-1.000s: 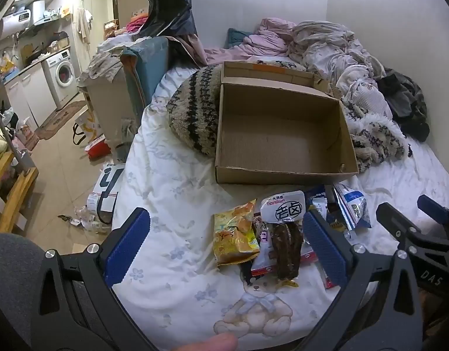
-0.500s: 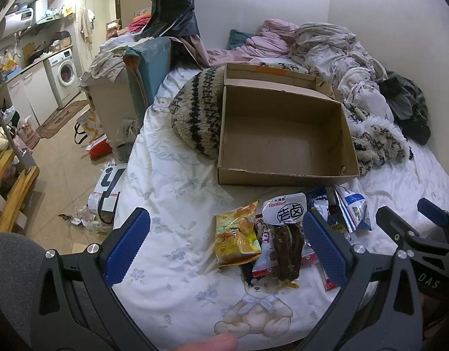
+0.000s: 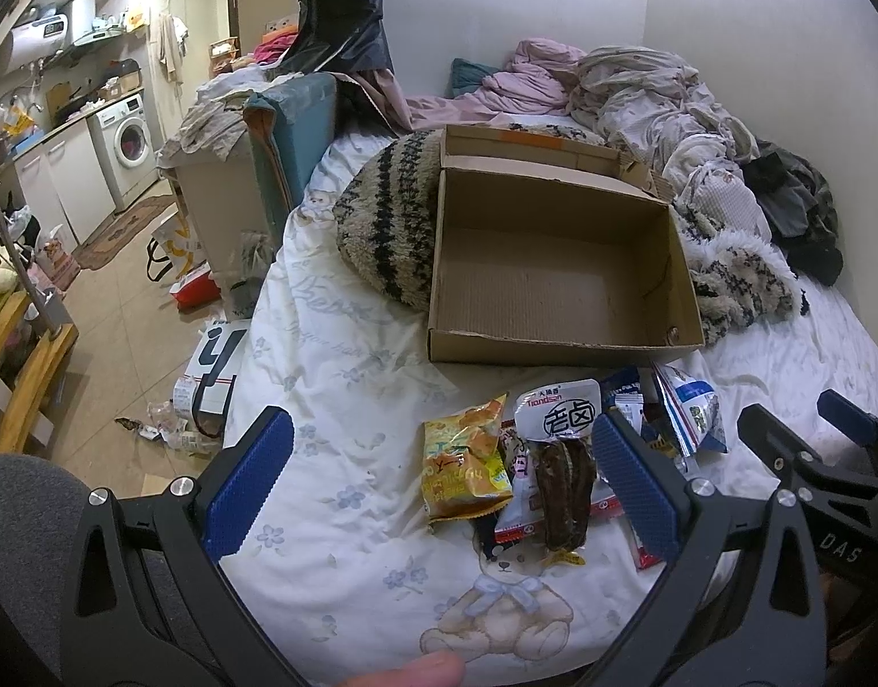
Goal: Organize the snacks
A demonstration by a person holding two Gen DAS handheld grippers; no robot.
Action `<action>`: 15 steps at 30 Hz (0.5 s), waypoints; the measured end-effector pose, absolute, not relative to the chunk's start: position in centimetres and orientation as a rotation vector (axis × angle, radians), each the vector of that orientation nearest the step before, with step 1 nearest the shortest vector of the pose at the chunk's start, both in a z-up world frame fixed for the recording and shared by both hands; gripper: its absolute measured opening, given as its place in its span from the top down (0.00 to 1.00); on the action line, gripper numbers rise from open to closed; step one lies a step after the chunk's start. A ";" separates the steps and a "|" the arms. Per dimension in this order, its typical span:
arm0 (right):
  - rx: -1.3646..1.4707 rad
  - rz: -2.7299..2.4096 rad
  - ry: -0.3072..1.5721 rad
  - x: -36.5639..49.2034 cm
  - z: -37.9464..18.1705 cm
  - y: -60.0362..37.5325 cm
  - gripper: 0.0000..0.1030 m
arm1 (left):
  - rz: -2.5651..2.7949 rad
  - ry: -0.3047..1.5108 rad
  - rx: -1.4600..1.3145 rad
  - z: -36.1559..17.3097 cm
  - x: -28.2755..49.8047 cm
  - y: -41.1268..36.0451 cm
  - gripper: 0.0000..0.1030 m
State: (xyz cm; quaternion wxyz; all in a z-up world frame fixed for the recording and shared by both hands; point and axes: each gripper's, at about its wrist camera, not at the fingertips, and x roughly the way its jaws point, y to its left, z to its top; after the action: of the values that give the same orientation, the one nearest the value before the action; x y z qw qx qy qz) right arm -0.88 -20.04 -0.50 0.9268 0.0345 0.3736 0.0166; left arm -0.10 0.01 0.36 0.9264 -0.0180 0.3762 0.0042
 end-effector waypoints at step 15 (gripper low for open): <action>0.072 0.034 0.770 -0.9 -0.5 -20.0 0.00 | 0.010 0.772 -0.037 0.4 -0.1 0.2 0.00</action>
State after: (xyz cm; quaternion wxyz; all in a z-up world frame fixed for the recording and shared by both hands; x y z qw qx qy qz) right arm -0.94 -20.03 -0.47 0.9261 0.0349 0.3754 0.0165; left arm -0.11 0.20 0.41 0.9262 -0.0180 0.3765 0.0048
